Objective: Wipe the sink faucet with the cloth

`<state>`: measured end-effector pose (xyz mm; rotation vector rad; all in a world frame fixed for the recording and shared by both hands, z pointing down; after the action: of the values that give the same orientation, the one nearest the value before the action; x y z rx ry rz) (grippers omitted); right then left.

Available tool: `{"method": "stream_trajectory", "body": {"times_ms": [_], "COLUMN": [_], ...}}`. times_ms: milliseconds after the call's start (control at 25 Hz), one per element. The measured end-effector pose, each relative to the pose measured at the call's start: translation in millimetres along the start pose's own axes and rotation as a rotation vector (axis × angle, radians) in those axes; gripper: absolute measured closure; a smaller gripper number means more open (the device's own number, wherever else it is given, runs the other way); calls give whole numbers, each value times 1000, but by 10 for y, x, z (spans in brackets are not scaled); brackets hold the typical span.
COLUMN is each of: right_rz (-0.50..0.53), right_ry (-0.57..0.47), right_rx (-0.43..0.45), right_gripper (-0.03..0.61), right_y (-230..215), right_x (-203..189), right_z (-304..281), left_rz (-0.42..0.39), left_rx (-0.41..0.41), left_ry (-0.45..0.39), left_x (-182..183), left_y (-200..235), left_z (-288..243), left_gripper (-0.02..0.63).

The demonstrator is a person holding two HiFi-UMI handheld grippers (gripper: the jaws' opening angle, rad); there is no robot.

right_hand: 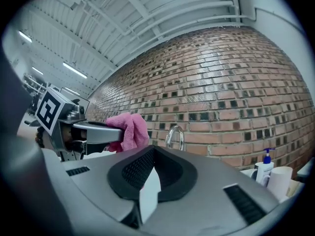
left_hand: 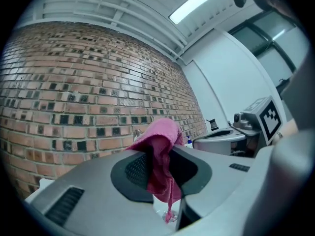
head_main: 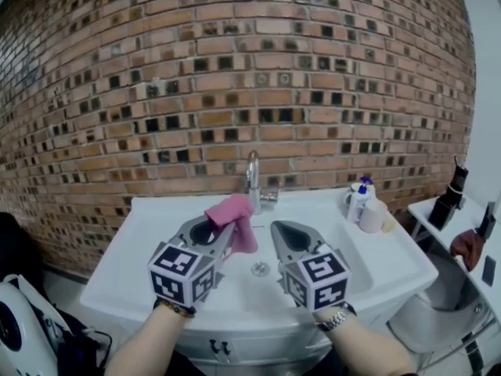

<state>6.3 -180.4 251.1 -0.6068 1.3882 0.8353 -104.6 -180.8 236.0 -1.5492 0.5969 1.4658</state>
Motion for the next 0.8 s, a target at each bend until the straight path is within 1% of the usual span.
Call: {"method": "stream_trajectory", "body": {"times_ms": [120,280,520,800], "right_rz": [-17,-29,-19,-17], "right_ry": [14,29,48,44], "right_rx": [-11,3,0,-15], "right_gripper": [568,568,568,567], "right_y": [-112,-131,-211,-325], "right_x": [-28,-65,-78,-147], "right_z": [-110,-249,-346,-385], "left_rz": [-3,5,12,9], "left_rx": [-7,6,11,21], "left_ry": [6,12,12,14], "left_x": [3,-19,-42,-60], "left_y": [50,169,244,289], "left_z": [-145,-259,-382,-489], "left_gripper": [528,528,528,528]}}
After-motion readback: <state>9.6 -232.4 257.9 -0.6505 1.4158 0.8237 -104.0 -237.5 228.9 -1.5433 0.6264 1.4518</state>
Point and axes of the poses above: the fingertips, and each gripper's own axes: z backward along the fingers, y to its left, x out of its top, the point moved 2 cm from there along z, backward along the fingers, and after that the axes turned 3 degrees about -z, right-handed, at the moved point
